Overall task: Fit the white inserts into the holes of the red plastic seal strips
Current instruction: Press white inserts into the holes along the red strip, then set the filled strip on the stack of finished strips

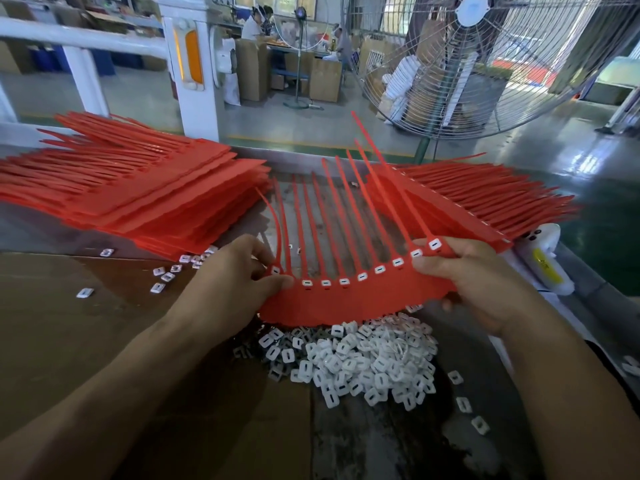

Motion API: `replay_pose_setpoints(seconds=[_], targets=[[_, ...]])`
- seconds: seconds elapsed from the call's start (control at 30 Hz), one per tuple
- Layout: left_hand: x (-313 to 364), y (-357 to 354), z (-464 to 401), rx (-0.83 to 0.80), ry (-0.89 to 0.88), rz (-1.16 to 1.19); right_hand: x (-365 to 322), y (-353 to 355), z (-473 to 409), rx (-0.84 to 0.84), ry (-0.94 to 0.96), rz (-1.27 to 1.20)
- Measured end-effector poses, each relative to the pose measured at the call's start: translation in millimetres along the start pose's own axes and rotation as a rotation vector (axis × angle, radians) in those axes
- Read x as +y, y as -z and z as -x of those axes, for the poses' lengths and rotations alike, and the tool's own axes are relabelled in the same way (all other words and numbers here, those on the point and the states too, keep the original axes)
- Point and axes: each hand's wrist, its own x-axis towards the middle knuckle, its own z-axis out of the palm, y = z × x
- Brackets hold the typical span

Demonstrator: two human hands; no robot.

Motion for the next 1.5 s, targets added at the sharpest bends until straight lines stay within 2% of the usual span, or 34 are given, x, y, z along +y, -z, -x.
replay_pose_setpoints(seconds=[0.17,0.37,0.53,0.67,0.93,1.07,1.23,1.5], targets=[[12,-12,9,-0.118,-0.047,0.149,0,29,-1,0.097,0.085,0.047],[15,-8,8,-0.037,-0.162,0.132,2,30,-6,0.149,0.101,-0.064],[14,-9,10,-0.036,-0.271,0.145,0,23,2,-0.022,0.006,0.054],[14,-10,9,-0.004,-0.336,0.169,-2,20,4,-0.015,-0.016,0.024],[11,-8,6,0.143,-0.36,0.214,-6,13,5,-0.059,0.128,0.048],[16,-10,15,0.181,-0.495,0.254,-7,16,7,-0.076,0.172,0.022],[19,-9,22,0.325,-0.619,0.249,-7,13,7,-0.089,0.204,-0.006],[13,-3,7,0.514,-0.558,0.299,3,-7,0,0.011,0.258,-0.102]])
